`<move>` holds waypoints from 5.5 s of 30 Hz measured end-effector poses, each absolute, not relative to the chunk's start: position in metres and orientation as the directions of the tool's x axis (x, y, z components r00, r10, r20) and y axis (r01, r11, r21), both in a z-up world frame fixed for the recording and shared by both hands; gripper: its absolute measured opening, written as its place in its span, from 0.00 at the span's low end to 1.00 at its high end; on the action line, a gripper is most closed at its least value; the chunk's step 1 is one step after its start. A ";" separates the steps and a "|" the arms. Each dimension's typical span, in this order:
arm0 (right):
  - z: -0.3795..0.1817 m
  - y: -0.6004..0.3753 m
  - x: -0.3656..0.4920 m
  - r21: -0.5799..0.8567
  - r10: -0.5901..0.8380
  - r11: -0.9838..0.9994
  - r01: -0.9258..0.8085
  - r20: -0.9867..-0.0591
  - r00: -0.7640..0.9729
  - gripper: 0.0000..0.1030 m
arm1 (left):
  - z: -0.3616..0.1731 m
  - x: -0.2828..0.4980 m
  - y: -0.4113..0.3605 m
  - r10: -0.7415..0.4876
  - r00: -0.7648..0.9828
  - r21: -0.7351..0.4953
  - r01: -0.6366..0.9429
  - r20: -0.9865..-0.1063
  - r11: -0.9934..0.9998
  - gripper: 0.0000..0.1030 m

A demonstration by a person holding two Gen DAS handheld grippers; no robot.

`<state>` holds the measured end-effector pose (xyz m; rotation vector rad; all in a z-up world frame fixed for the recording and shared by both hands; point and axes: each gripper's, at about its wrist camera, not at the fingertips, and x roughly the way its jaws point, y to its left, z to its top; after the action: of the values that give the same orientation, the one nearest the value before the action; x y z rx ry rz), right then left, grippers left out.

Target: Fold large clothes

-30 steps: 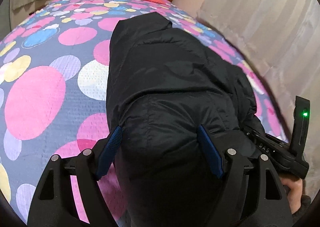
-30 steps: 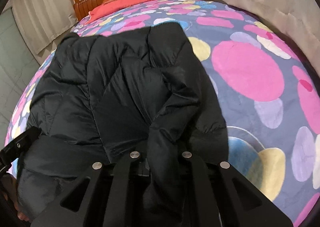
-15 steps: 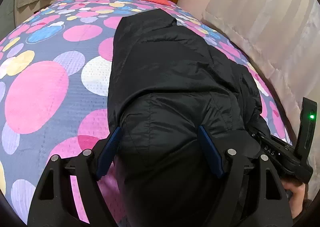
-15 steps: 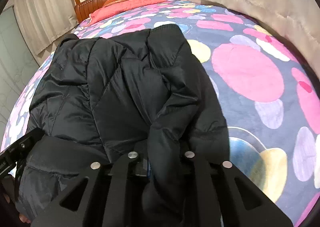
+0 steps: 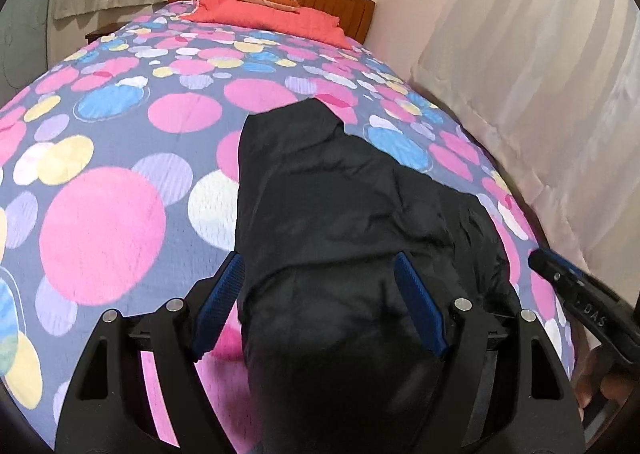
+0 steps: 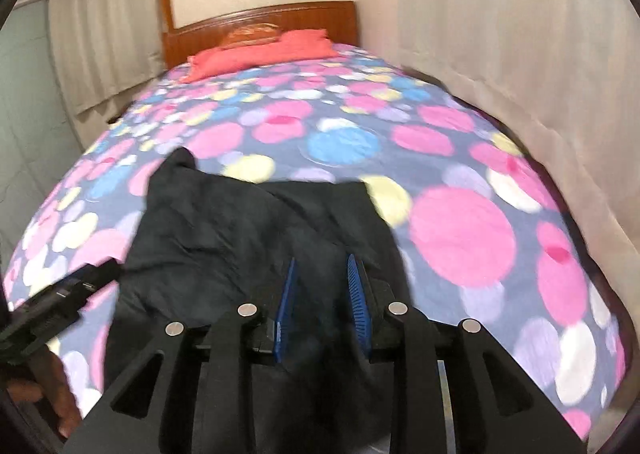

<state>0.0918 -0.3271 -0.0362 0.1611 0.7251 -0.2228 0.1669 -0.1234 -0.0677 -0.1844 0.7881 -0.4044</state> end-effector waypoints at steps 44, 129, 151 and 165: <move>-0.160 -0.348 0.163 0.042 -0.195 0.946 0.322 -0.718 0.668 0.26 | -0.140 0.215 -0.189 -0.293 0.632 -0.135 0.286 -0.717 0.949 0.84; -0.197 -0.428 0.115 0.810 0.370 0.505 0.297 -0.514 0.774 0.39 | -0.179 0.208 -0.090 -0.721 0.426 -0.825 -0.122 -0.546 0.552 0.85; -0.170 -0.360 0.173 0.866 0.464 0.477 0.147 -0.390 0.795 0.26 | -0.128 0.220 -0.022 -0.680 0.513 -0.810 -0.053 -0.524 0.584 0.75; -0.198 -0.302 0.254 0.865 0.532 0.475 0.160 -0.428 0.731 0.29 | -0.156 0.268 0.045 -0.615 0.544 -0.778 -0.119 -0.571 0.616 0.79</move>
<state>0.2541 -0.3019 -0.1977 1.0748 0.7489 0.2553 0.2684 0.0447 -0.1559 -0.8821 0.9737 -0.3446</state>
